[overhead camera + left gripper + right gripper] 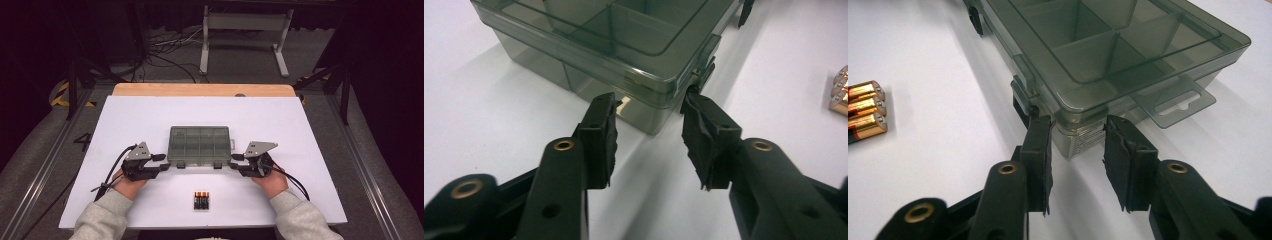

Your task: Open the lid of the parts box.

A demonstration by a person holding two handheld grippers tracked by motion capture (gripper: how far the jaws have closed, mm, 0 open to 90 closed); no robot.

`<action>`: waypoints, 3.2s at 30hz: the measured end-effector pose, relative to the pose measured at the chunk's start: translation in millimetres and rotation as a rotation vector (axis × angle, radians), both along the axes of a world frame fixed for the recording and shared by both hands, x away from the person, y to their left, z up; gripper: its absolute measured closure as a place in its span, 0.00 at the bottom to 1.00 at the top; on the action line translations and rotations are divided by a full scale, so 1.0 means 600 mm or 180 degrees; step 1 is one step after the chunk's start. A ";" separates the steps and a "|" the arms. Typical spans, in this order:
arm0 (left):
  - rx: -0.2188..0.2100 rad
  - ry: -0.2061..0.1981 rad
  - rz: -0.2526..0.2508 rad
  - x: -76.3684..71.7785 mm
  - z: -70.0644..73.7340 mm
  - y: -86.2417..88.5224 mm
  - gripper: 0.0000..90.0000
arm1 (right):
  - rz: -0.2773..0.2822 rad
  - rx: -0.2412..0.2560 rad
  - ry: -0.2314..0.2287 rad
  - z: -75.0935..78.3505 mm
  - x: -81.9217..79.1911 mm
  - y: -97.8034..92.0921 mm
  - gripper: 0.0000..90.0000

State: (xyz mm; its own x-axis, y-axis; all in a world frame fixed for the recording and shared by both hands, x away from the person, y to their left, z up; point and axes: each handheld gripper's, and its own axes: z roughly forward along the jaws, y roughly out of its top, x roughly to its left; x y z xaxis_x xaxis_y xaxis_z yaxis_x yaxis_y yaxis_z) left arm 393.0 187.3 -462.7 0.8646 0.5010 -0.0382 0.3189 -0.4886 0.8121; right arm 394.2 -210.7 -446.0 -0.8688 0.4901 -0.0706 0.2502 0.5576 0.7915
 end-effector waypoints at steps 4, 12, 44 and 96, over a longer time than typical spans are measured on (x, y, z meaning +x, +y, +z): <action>0.0020 -0.0040 -0.0023 -0.001 0.001 -0.001 0.71 | -0.0003 -0.0010 0.0008 -0.001 0.000 0.000 0.74; 0.0056 -0.0074 -0.0033 -0.003 0.002 -0.003 0.78 | 0.0011 -0.0016 0.0015 -0.001 0.000 0.001 0.76; -0.0191 -0.0156 -0.0034 -0.006 0.018 0.001 0.95 | 0.0044 0.0213 -0.0060 0.018 -0.004 -0.005 0.92; -0.0838 -0.0231 0.0027 0.001 0.032 -0.001 0.92 | -0.0469 0.0481 -0.0435 0.053 0.026 0.006 0.44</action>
